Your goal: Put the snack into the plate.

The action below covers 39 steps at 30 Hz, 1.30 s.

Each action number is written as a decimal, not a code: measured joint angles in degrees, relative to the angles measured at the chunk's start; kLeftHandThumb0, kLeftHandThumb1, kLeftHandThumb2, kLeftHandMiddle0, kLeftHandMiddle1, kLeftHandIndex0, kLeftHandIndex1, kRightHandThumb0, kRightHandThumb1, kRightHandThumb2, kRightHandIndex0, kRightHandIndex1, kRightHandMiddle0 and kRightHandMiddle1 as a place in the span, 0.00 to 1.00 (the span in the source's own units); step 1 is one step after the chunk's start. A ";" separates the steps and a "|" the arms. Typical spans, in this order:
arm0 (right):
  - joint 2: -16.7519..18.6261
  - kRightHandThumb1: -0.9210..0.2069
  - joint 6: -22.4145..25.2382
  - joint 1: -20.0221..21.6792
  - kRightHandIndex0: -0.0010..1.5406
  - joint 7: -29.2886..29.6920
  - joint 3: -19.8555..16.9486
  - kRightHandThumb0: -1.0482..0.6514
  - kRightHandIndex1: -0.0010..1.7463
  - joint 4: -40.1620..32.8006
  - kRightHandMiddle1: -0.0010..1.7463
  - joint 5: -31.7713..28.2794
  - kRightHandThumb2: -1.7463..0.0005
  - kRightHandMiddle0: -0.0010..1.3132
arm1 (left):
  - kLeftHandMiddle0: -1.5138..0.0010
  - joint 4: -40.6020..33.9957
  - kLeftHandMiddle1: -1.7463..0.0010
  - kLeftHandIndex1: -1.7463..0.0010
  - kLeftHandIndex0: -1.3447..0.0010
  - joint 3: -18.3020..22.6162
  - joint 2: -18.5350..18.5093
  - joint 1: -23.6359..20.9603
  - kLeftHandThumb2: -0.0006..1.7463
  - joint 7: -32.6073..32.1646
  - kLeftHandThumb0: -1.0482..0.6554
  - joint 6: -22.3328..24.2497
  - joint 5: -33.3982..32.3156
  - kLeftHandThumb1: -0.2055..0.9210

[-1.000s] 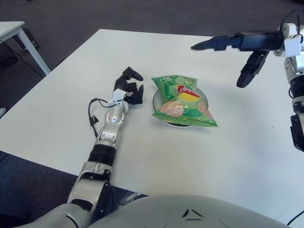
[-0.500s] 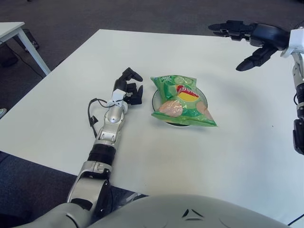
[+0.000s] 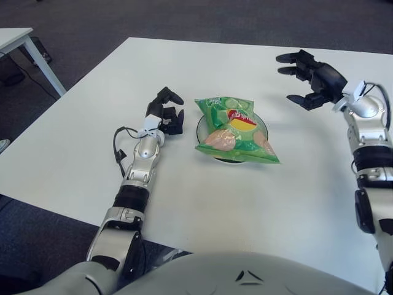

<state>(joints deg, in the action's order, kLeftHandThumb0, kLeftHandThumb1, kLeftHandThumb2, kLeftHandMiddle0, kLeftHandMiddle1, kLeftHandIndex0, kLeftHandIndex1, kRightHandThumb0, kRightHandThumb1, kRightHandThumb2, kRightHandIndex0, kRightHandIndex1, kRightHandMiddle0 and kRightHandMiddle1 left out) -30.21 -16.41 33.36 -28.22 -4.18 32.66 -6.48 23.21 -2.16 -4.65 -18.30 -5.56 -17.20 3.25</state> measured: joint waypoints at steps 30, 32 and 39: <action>20.89 0.79 11.74 -12.67 0.52 31.42 -11.53 0.62 0.92 -12.52 1.00 -5.86 0.09 0.52 | 0.21 -2.68 0.00 0.00 0.59 1.70 -0.29 1.45 0.69 1.27 0.35 1.91 -1.32 0.54; 21.47 0.79 11.08 -12.07 0.52 33.46 -11.59 0.62 0.92 -11.37 1.00 -5.11 0.09 0.52 | 0.21 -2.68 0.00 0.00 0.59 1.95 -0.36 1.53 0.69 1.39 0.35 2.01 -1.42 0.54; 21.87 0.77 4.91 -10.23 0.51 36.79 -10.89 0.62 0.96 -5.07 1.00 -0.99 0.09 0.46 | 0.20 -2.44 0.00 0.00 0.60 2.29 -0.49 1.68 0.69 1.82 0.35 2.35 -1.84 0.54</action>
<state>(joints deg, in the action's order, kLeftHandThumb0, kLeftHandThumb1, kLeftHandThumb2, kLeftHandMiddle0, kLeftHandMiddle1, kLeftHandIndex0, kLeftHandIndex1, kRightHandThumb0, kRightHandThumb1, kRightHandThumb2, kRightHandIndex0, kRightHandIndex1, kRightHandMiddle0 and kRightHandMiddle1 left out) -8.34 -11.50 23.13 8.57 -15.07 27.59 -7.47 20.78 0.12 -5.14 -16.61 -3.73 -14.85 1.41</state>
